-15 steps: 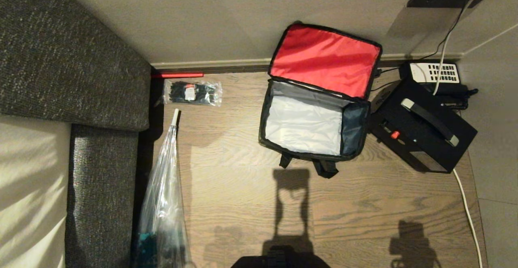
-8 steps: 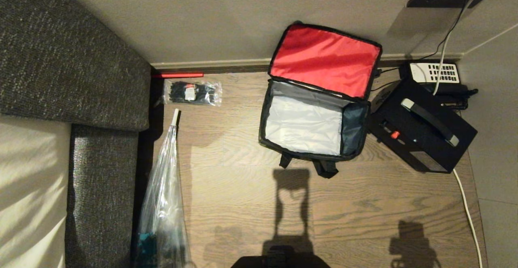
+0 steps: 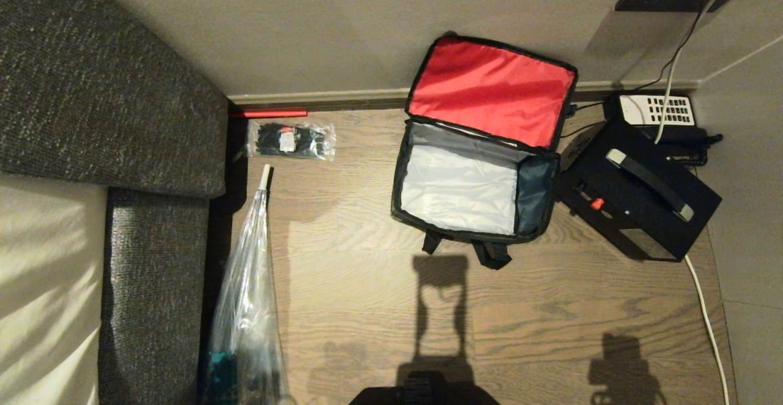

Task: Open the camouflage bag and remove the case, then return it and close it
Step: Grip the handle again

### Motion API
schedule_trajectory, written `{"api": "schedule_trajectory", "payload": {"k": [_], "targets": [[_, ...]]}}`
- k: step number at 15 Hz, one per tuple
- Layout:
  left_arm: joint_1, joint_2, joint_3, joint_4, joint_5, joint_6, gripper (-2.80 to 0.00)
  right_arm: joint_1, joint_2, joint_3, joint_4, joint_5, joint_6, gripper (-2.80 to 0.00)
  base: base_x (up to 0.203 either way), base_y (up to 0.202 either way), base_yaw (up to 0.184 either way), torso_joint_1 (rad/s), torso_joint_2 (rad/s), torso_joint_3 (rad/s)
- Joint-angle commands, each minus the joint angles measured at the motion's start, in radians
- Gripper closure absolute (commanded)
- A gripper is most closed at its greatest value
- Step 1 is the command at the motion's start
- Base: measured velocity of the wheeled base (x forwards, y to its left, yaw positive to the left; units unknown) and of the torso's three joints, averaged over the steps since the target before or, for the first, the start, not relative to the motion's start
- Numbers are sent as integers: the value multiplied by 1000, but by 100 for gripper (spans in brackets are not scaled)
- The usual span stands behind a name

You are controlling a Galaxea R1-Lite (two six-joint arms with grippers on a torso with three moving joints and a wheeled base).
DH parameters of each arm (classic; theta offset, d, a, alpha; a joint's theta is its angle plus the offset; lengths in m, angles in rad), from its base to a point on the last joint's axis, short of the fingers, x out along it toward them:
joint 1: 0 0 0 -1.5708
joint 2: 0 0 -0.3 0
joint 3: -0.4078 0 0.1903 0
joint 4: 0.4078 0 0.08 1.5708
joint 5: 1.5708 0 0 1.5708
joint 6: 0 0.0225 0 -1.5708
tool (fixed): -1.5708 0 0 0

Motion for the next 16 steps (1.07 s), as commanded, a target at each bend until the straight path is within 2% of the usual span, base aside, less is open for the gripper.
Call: {"api": "schedule_trajectory", "payload": {"k": [1, 16], "targets": [[0, -2, 0, 0, 0, 0, 0, 0, -19, 14, -1, 0, 0, 0, 0, 0, 0, 0, 0, 0], [0, -2, 0, 0, 0, 0, 0, 0, -19, 14, -1, 0, 0, 0, 0, 0, 0, 0, 0, 0]]}}
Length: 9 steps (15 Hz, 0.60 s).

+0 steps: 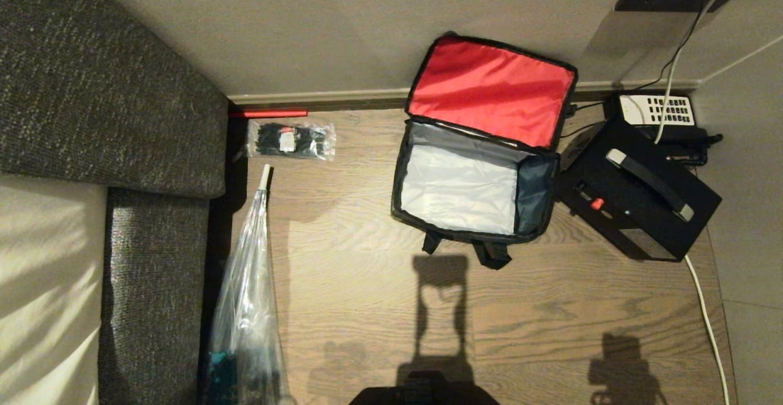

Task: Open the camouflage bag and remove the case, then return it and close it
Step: Grip the handle again

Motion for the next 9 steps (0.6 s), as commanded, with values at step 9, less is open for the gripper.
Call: {"api": "schedule_trajectory", "payload": {"k": [9], "targets": [[0, -2, 0, 1, 1, 0, 0, 0, -19, 14, -1, 0, 1, 0, 0, 0, 0, 0, 0, 0]]}}
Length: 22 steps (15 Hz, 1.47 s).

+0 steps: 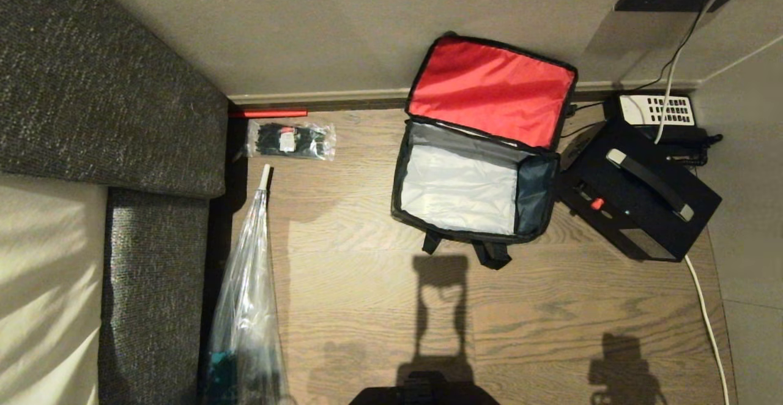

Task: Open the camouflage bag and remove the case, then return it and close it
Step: Grip the handle again

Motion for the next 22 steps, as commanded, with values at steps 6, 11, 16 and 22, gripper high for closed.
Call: {"api": "schedule_trajectory", "payload": {"k": [6, 11, 16, 22], "targets": [[0, -1, 0, 0, 0, 0, 0, 0, -19, 12, -1, 0, 0, 0, 0, 0, 0, 0, 0, 0], [0, -2, 0, 0, 0, 0, 0, 0, -19, 13, -1, 0, 0, 0, 0, 0, 0, 0, 0, 0], [0, -2, 0, 0, 0, 0, 0, 0, -19, 12, -1, 0, 0, 0, 0, 0, 0, 0, 0, 0], [0, -2, 0, 0, 0, 0, 0, 0, -19, 14, -1, 0, 0, 0, 0, 0, 0, 0, 0, 0]]}}
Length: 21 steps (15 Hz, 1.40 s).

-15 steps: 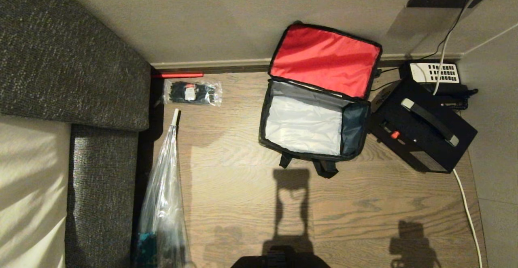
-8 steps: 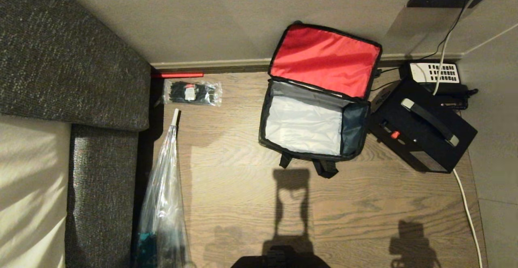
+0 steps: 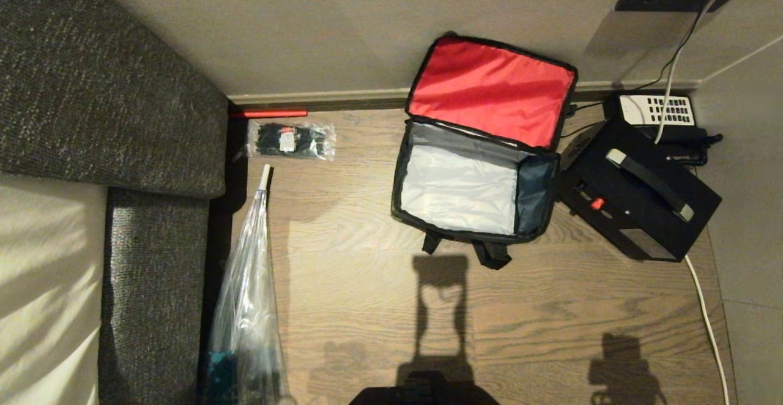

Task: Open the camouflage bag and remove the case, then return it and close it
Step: Grip the handle again

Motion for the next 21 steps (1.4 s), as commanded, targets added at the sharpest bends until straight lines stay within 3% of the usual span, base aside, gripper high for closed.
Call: {"api": "schedule_trajectory", "payload": {"k": [1, 14, 17, 19, 21], "targets": [[0, -1, 0, 0, 0, 0, 0, 0, -19, 12, 0, 0, 0, 0, 0, 0, 0, 0, 0, 0], [0, -1, 0, 0, 0, 0, 0, 0, -19, 14, 0, 0, 0, 0, 0, 0, 0, 0, 0, 0], [0, -2, 0, 0, 0, 0, 0, 0, -18, 8, 22, 8, -60, 0, 0, 0, 0, 0, 0, 0], [0, 0, 0, 1, 0, 0, 0, 0, -19, 9, 12, -1, 8, 0, 0, 0, 0, 0, 0, 0], [0, -1, 0, 0, 0, 0, 0, 0, -20, -54, 34, 0, 13, 0, 0, 0, 0, 0, 0, 0]]}}
